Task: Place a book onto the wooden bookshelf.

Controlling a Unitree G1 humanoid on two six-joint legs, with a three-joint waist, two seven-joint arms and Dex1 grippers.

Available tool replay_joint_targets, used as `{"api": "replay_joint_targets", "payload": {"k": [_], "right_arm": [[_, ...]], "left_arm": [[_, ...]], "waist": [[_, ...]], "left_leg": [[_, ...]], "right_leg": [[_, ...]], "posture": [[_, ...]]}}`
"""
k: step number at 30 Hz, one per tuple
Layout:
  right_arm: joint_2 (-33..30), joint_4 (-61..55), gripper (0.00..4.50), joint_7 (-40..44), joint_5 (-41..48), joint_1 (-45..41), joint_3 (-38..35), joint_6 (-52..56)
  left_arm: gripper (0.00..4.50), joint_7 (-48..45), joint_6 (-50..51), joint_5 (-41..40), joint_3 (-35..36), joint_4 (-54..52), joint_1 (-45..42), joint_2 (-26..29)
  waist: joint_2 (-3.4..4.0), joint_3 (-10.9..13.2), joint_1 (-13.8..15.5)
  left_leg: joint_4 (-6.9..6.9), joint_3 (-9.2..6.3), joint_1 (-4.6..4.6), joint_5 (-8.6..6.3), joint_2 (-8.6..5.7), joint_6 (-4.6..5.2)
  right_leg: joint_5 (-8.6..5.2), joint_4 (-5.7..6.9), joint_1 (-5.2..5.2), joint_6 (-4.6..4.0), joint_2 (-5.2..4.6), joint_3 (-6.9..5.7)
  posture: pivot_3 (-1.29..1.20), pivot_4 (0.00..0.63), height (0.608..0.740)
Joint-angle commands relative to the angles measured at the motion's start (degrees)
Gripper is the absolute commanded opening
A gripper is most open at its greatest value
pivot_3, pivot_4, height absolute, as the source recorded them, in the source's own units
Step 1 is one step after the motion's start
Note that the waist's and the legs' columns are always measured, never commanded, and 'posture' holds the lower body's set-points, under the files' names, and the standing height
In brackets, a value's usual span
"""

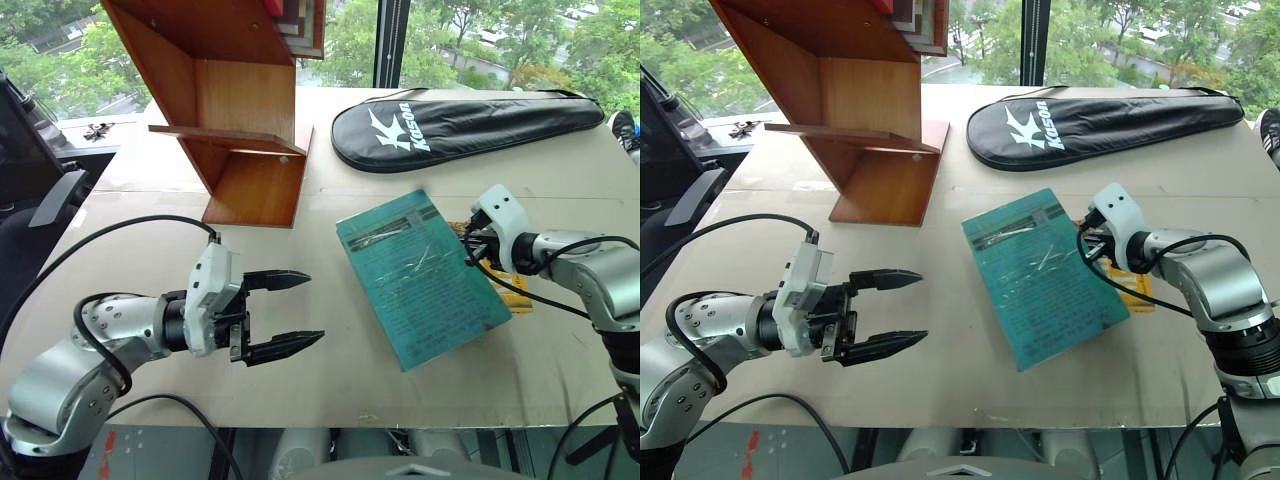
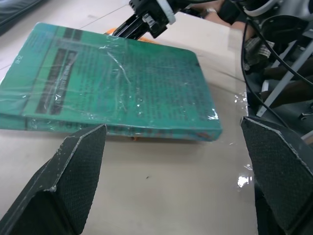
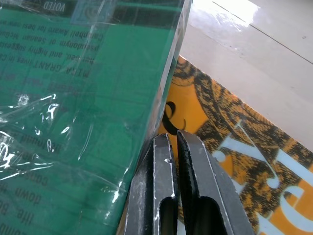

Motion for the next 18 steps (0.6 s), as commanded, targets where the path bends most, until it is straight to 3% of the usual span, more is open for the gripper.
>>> {"api": "replay_joint_targets", "payload": {"k": [1,3,4,5,9,13,18], "right_arm": [[-2.49,-3.93,0.05,2.85,-2.13,6.9,-7.15,-15.47],[-4.34,-4.6,0.05,9.53,0.42,14.57,-15.54,-24.37],[-5.46,-4.99,0.54,15.47,2.9,20.03,-21.47,-28.45],[-6.09,-5.24,0.75,19.42,4.82,23.84,-25.39,-31.25],[-9.49,-6.67,2.63,36.65,13.94,36.58,-38.16,-35.58],[-11.7,-6.98,4.47,41.26,19.54,37.52,-42.03,-36.19],[-13.16,-5.79,4.47,43.34,22.0,32.41,-41.37,-39.63]], "left_arm": [[4.5,5.38,2.36,0.88,0.39,0.12,0.55,-0.87],[4.5,9.68,8.87,-2.48,0.39,0.85,0.14,-0.56],[4.5,11.47,13.36,-6.89,0.49,2.4,-1.12,-0.63],[4.5,12.71,16.67,-10.14,0.73,3.52,-2.17,-0.69],[4.5,20.71,26.89,-23.49,1.77,10.25,-7.62,-3.59],[4.5,28.48,32.27,-29.42,1.06,17.59,-12.57,-7.19],[4.5,34.58,38.46,-34.44,-1.55,24.46,-17.18,-11.09]], "waist": [[0.0,0.0,0.57],[0.0,-0.01,1.06],[0.0,0.0,1.26],[0.0,-0.01,1.53],[0.03,-0.02,0.85],[-0.02,0.01,-0.86],[-0.04,0.01,-0.78]], "left_leg": [[0.0,-0.05,-0.06,0.0,0.0,0.0],[0.0,-0.07,-0.27,0.01,-0.02,-0.01],[0.06,-0.13,-0.52,0.02,-0.04,-0.02],[0.07,-0.17,-0.58,0.02,-0.06,-0.03],[0.12,-0.24,-0.55,-0.1,-0.05,0.18],[0.13,-0.2,0.1,-0.12,0.0,0.22],[0.11,-0.17,0.51,-0.1,0.0,0.2]], "right_leg": [[0.0,-0.02,-0.02,0.0,0.0,-0.05],[0.0,-0.03,-0.18,0.01,-0.03,-0.09],[0.01,-0.05,-0.34,0.03,-0.05,-0.14],[0.01,-0.06,-0.34,0.04,-0.06,-0.18],[0.0,0.03,-0.31,0.09,-0.04,-0.22],[0.0,0.23,0.16,0.06,0.02,-0.11],[0.0,0.24,0.54,0.04,0.05,-0.07]], "posture": [[0.0,0.15,0.74],[0.0,0.15,0.74],[0.0,0.15,0.74],[0.0,0.15,0.74],[0.0,0.15,0.74],[0.0,0.15,0.74],[0.0,0.15,0.74]]}}
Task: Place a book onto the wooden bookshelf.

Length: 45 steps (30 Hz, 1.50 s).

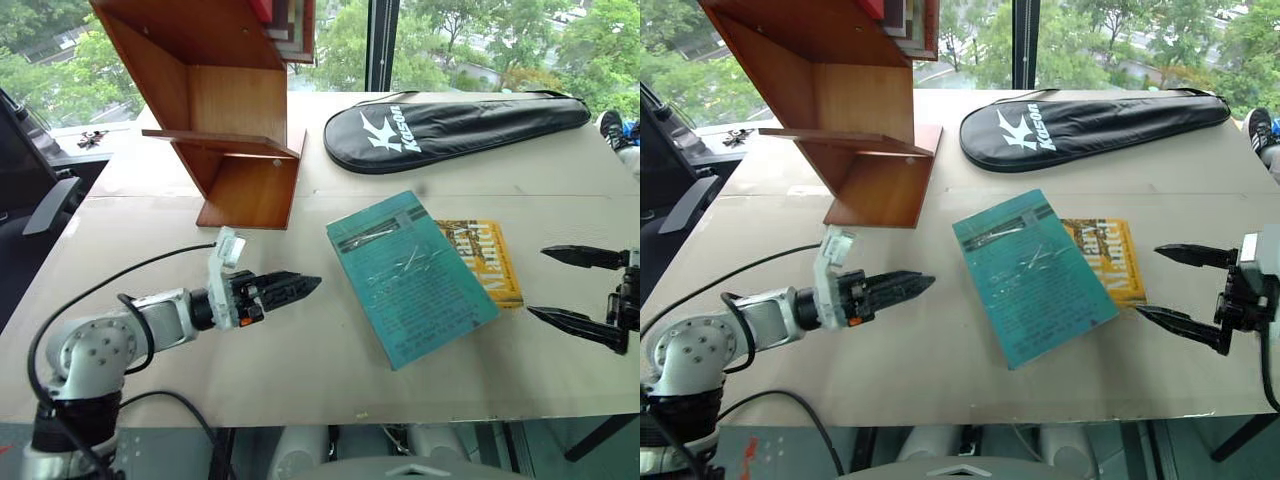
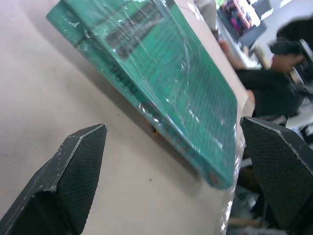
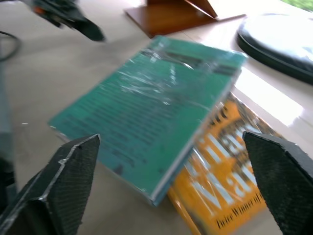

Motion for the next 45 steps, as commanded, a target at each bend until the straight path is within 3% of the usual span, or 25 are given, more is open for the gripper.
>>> {"api": "replay_joint_targets", "payload": {"k": [1,7,11,17,24,27,34,35,40,45], "right_arm": [[-1.26,-0.15,4.47,0.67,2.1,-4.96,-0.4,-3.02],[-3.26,1.47,4.47,2.37,4.58,-11.74,1.59,-3.23],[-4.53,1.24,4.47,4.68,5.85,-12.15,1.48,-3.37],[-3.06,-1.12,4.47,3.73,6.31,-7.84,-0.92,-3.49],[-1.18,-5.21,4.47,0.25,6.99,-2.18,-4.53,-2.68],[-0.85,-6.53,4.5,-0.98,7.57,-1.03,-5.02,-2.42],[-0.64,-6.73,4.5,-2.53,6.83,0.1,-3.69,-3.08],[-0.52,-6.67,4.5,-2.72,6.64,0.1,-3.32,-3.21],[-0.02,-6.05,4.5,-3.97,6.53,-1.27,-1.22,-3.57],[0.74,-2.98,4.5,-4.76,5.41,-5.0,2.39,-4.84]], "left_arm": [[4.5,3.73,4.37,-3.71,-1.27,3.92,-2.77,-1.47],[4.5,9.41,9.65,-6.32,-1.93,11.36,-7.74,-3.45],[4.5,15.44,11.66,-9.27,-3.18,16.33,-11.93,-8.46],[4.5,21.33,10.35,-5.29,-6.02,20.57,-15.64,-19.73],[4.5,20.32,6.17,2.1,-7.0,23.38,-17.51,-27.35],[3.73,18.36,7.08,1.92,-5.62,23.78,-17.48,-27.77],[0.31,11.53,7.5,3.34,-4.81,20.58,-15.01,-25.42],[0.01,10.57,7.52,2.75,-4.06,19.56,-14.31,-25.01],[0.01,10.29,8.18,-5.8,2.97,12.91,-11.8,-21.01],[0.01,12.72,7.64,-14.46,6.39,2.87,-12.42,-11.84]], "waist": [[0.0,0.01,0.12],[-0.03,0.02,0.66],[-0.03,0.02,1.71],[-0.07,0.01,2.07],[-0.02,-0.05,2.08],[0.0,-0.06,1.95],[-0.02,-0.05,1.65],[-0.03,-0.05,1.62],[-0.04,-0.03,1.36],[-0.06,-0.02,1.56]], "left_leg": [[0.03,0.01,-0.01,0.0,-0.01,0.0],[0.03,-0.03,-0.16,0.14,-0.04,-0.24],[-0.01,-0.03,-0.3,0.16,-0.04,-0.29],[0.05,-0.06,-0.39,0.16,-0.09,-0.29],[0.04,-0.05,-0.3,0.17,-0.1,-0.31],[0.04,-0.01,-0.23,0.17,-0.11,-0.31],[0.04,-0.02,-0.26,0.17,-0.11,-0.31],[0.04,-0.01,-0.27,0.17,-0.11,-0.31],[0.03,-0.02,-0.25,0.17,-0.07,-0.31],[0.02,-0.06,-0.27,0.17,-0.05,-0.32]], "right_leg": [[0.0,0.0,0.0,0.0,-0.01,0.01],[0.0,-0.02,-0.13,0.0,-0.05,-0.03],[0.0,-0.12,-0.24,0.01,-0.09,-0.04],[0.01,-0.21,-0.21,0.02,-0.18,-0.08],[0.01,-0.17,-0.13,0.01,-0.14,-0.07],[0.01,-0.15,-0.06,0.02,-0.13,-0.04],[0.0,-0.15,-0.11,0.02,-0.11,-0.05],[0.0,-0.15,-0.11,0.02,-0.11,-0.05],[0.0,-0.14,-0.13,0.01,-0.1,-0.02],[0.0,-0.12,-0.16,0.0,-0.12,-0.04]], "posture": [[0.0,0.15,0.74],[0.0,0.15,0.74],[0.0,0.15,0.74],[0.0,0.15,0.74],[0.0,0.15,0.74],[0.0,0.15,0.74],[0.0,0.15,0.74],[0.0,0.15,0.74],[0.0,0.15,0.74],[0.0,0.15,0.74]]}}
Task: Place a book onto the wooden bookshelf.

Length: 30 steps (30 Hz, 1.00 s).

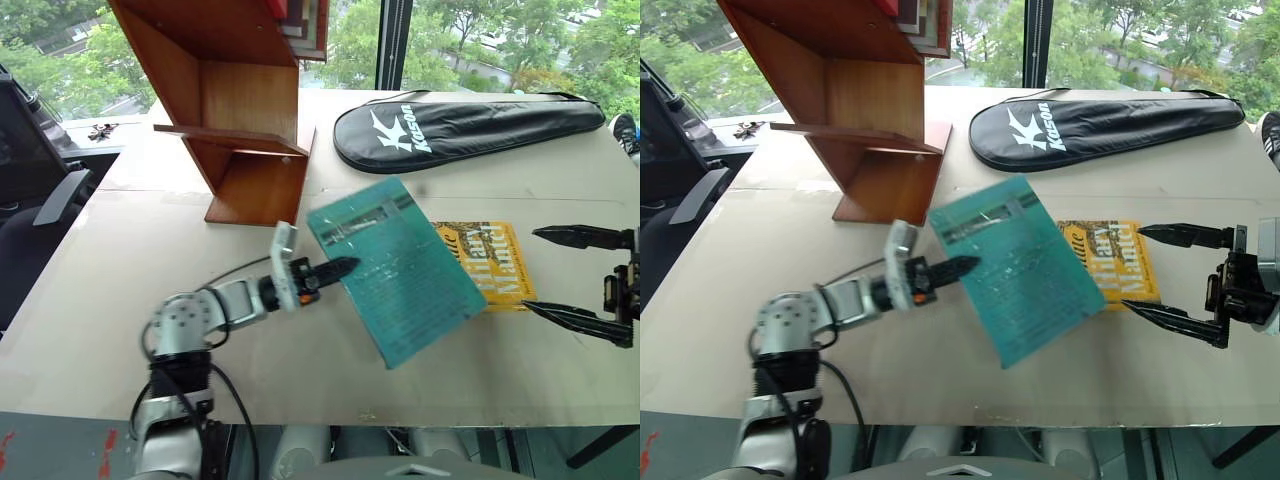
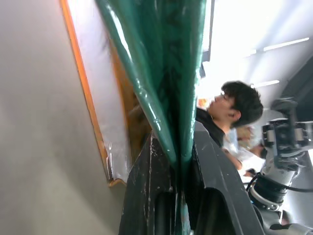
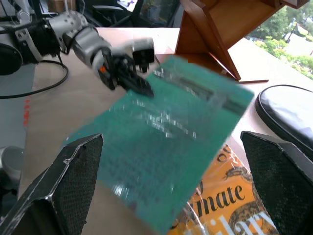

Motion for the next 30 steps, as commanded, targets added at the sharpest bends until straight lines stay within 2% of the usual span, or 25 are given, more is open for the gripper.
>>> {"api": "replay_joint_targets", "payload": {"k": [1,2,4,6,7,10,11,15,17,19,22,28,30], "right_arm": [[0.5,1.78,4.5,-0.97,-0.54,-2.89,1.66,-1.69],[0.84,2.75,4.5,-1.14,-0.76,-4.12,2.47,-2.1],[1.42,4.38,4.5,-1.52,-0.99,-6.33,3.74,-2.61],[2.1,6.21,4.5,-2.21,-1.03,-9.03,4.68,-3.12],[2.73,7.65,4.5,-2.92,-0.16,-11.1,4.62,-3.09],[3.6,12.13,4.5,-3.05,0.0,-15.54,4.41,-3.95],[3.61,13.72,4.5,-2.43,-0.43,-16.46,4.47,-4.36],[3.87,18.32,4.5,-0.69,-2.51,-19.63,6.54,-6.46],[4.18,19.92,4.5,-0.23,-2.94,-21.59,7.66,-7.24],[4.61,21.24,4.5,0.22,-3.55,-23.33,8.79,-8.28],[5.46,23.17,4.5,0.55,-4.34,-25.67,9.78,-9.87],[8.09,24.62,4.5,0.13,-5.82,-26.91,10.89,-12.67],[8.71,25.07,4.5,0.16,-6.26,-27.35,11.27,-13.41]], "left_arm": [[0.01,0.56,-1.13,-6.44,2.17,-9.23,-1.85,5.39],[0.01,1.75,-2.09,-9.18,2.98,-11.04,-3.74,8.63],[0.01,0.64,-3.15,-8.48,3.8,-15.99,-7.45,14.76],[0.01,-3.53,-4.78,-4.54,3.95,-20.7,-12.14,20.65],[0.01,-4.76,-6.44,-2.29,3.47,-21.65,-17.35,23.68],[0.01,-13.19,-14.77,12.64,-2.63,-24.73,-32.34,32.29],[0.01,-16.41,-19.64,20.78,-6.63,-25.9,-35.62,35.33],[0.01,-27.82,-35.13,46.03,-20.56,-25.26,-43.57,44.8],[0.01,-31.91,-38.52,54.63,-25.23,-23.31,-46.84,48.08],[0.01,-36.49,-38.98,60.38,-28.59,-21.32,-48.77,51.24],[0.01,-40.95,-45.3,71.54,-31.68,-17.81,-47.36,55.86],[0.01,-47.26,-51.31,90.34,-35.79,-11.4,-44.98,59.56],[0.01,-49.33,-52.41,93.8,-36.15,-10.42,-42.55,59.97]], "waist": [[-0.01,0.01,0.15],[-0.02,0.01,0.25],[-0.27,0.16,0.2],[-0.26,0.17,0.13],[-0.25,0.17,0.1],[-0.3,0.3,0.09],[-0.29,0.31,0.05],[0.15,0.18,0.01],[0.1,0.36,-0.09],[0.11,0.43,-0.21],[0.1,0.48,-0.73],[0.07,0.49,-0.54],[0.04,0.5,-0.5]], "left_leg": [[0.0,-0.01,-0.02,0.0,0.0,0.0],[0.01,0.0,-0.03,0.0,-0.01,0.0],[0.01,-0.03,-0.06,0.0,-0.03,0.0],[0.01,-0.1,-0.14,0.0,-0.03,-0.01],[0.0,-0.09,-0.17,0.0,-0.05,-0.02],[0.01,-0.09,-0.26,0.01,-0.09,-0.02],[-0.01,-0.09,-0.33,0.01,-0.12,-0.03],[-0.44,0.29,-0.08,0.01,-0.23,-0.02],[-0.57,0.36,-0.02,0.02,-0.2,-0.01],[-0.58,0.33,-0.12,0.01,-0.09,-0.01],[-0.69,0.5,-0.11,0.01,-0.07,0.0],[-0.25,0.49,-0.94,0.01,-0.04,0.01],[-0.09,0.52,-0.98,0.0,-0.04,0.03]], "right_leg": [[0.0,-0.03,0.0,0.0,-0.02,0.0],[0.0,-0.05,0.01,0.0,-0.05,0.0],[0.0,-0.08,0.0,-0.01,-0.07,-0.03],[0.0,-0.1,-0.06,-0.02,-0.06,-0.1],[0.0,-0.13,-0.09,-0.02,-0.05,-0.1],[0.0,-0.2,-0.13,-0.02,0.0,-0.15],[0.0,-0.28,-0.15,-0.01,0.06,-0.17],[-0.02,-0.65,-0.08,0.05,0.31,-0.03],[-0.03,-0.64,-0.08,0.08,0.31,0.05],[-0.03,-0.65,-0.17,0.07,0.48,0.06],[-0.04,-0.56,-0.38,0.09,0.56,0.17],[-0.07,-0.38,-0.97,0.17,0.56,0.07],[-0.14,-0.26,-0.97,0.28,0.51,0.09]], "posture": [[0.0,0.15,0.74],[0.0,0.15,0.74],[0.0,0.15,0.74],[0.0,0.15,0.74],[0.0,0.15,0.74],[0.0,0.15,0.74],[0.0,0.15,0.74],[0.0,0.15,0.74],[0.0,0.15,0.74],[0.0,0.15,0.74],[0.0,0.15,0.74],[0.0,0.15,0.74],[0.0,0.15,0.74]]}}
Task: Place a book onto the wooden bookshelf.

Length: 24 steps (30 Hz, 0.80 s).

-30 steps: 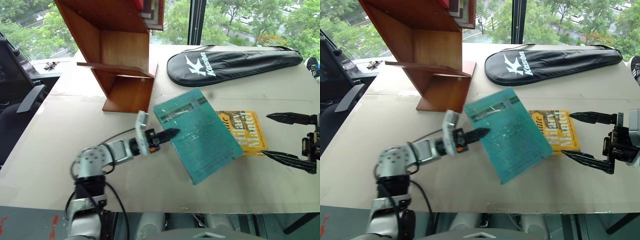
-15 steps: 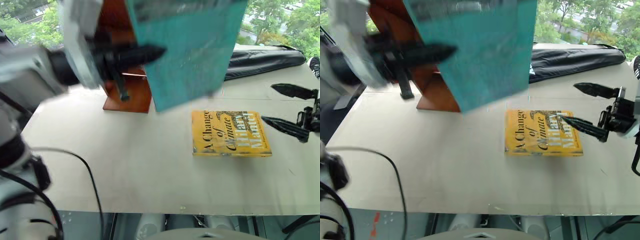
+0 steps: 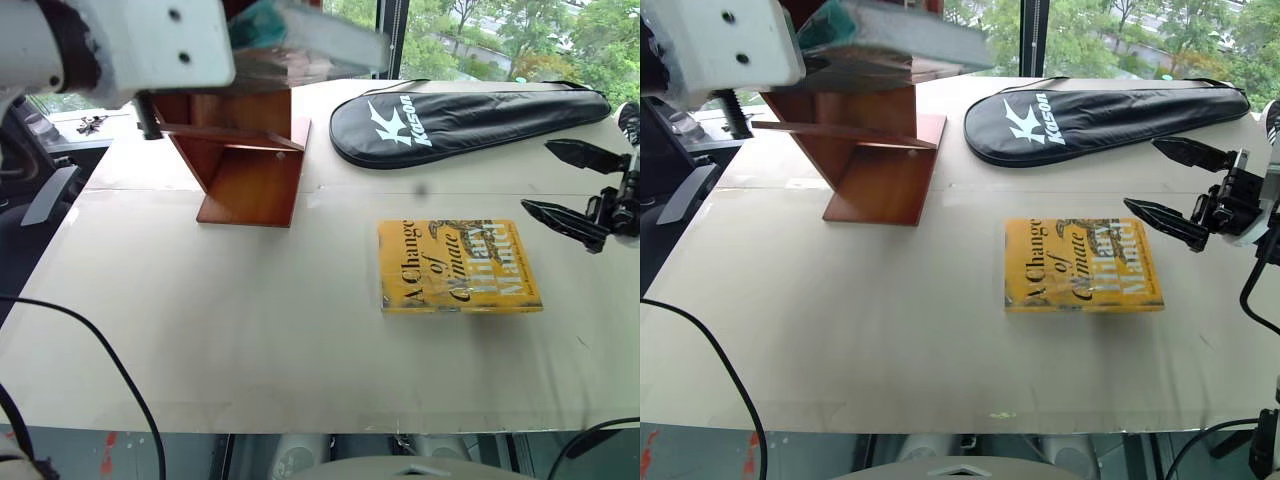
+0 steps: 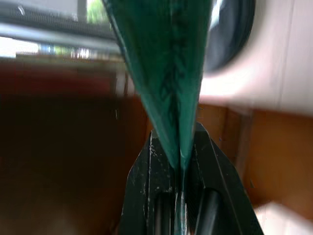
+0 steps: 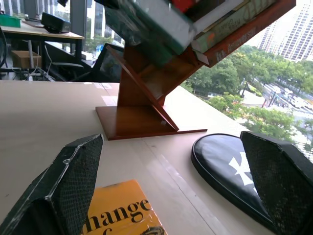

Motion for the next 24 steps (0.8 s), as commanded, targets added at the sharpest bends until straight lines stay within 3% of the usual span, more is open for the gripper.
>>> {"api": "replay_joint_targets", "payload": {"k": [1,6,15,17,18,21,24], "right_arm": [[0.25,0.21,4.5,0.24,-0.31,-1.18,-0.82,-2.35],[0.67,-1.61,4.5,-0.86,0.55,-0.61,-2.28,-3.68],[2.05,-8.99,4.5,-5.52,3.77,2.82,-4.4,-2.44],[2.46,-11.57,4.5,-7.35,5.8,2.91,-4.78,-1.27],[2.67,-12.74,4.5,-8.33,6.88,2.85,-4.89,-0.52],[2.73,-14.51,4.5,-10.57,8.56,2.87,-4.53,1.45],[2.71,-14.89,4.5,-12.15,9.48,2.09,-3.7,3.01]], "left_arm": [[0.01,-3.21,0.91,8.23,0.02,1.86,1.48,1.07],[0.01,-9.21,16.07,10.93,-3.64,-1.37,-1.16,-7.56],[0.01,-10.87,20.11,17.08,-3.88,-1.88,1.95,-12.23],[0.81,-11.69,23.32,13.76,-0.52,-3.42,3.61,-13.82],[0.98,-10.82,24.59,12.93,1.31,-3.74,3.78,-15.06],[2.24,-9.34,33.19,5.19,11.0,-7.08,3.19,-22.13],[2.24,-10.04,38.8,-2.84,19.72,-13.13,5.86,-26.34]], "waist": [[0.0,0.01,-0.04],[0.0,0.01,-0.42],[0.19,-0.14,-0.75],[0.29,-0.19,-0.74],[0.29,-0.19,-0.74],[-0.03,-0.05,-0.73],[-0.08,-0.04,-0.76]], "left_leg": [[0.04,0.02,0.01,-0.01,0.0,0.01],[0.08,0.01,0.18,-0.02,0.0,0.04],[0.2,-0.02,0.31,-0.01,0.01,0.04],[0.2,-0.02,0.35,-0.01,0.01,0.04],[0.2,-0.01,0.37,-0.01,0.01,0.04],[0.33,-0.13,0.27,-0.01,0.05,0.05],[0.37,-0.12,0.15,-0.01,0.03,0.04]], "right_leg": [[0.0,0.03,0.0,0.01,-0.03,0.02],[-0.01,0.45,0.0,0.01,0.02,0.05],[0.01,0.65,0.05,-0.02,0.02,0.13],[0.01,0.71,0.06,-0.02,0.01,0.18],[0.01,0.75,0.06,-0.02,0.0,0.24],[0.01,0.84,0.03,-0.02,0.0,0.27],[0.01,0.69,0.03,-0.01,-0.06,0.27]], "posture": [[0.0,0.15,0.74],[0.0,0.15,0.74],[0.0,0.15,0.74],[0.0,0.15,0.74],[0.0,0.15,0.74],[0.0,0.15,0.74],[0.0,0.15,0.74]]}}
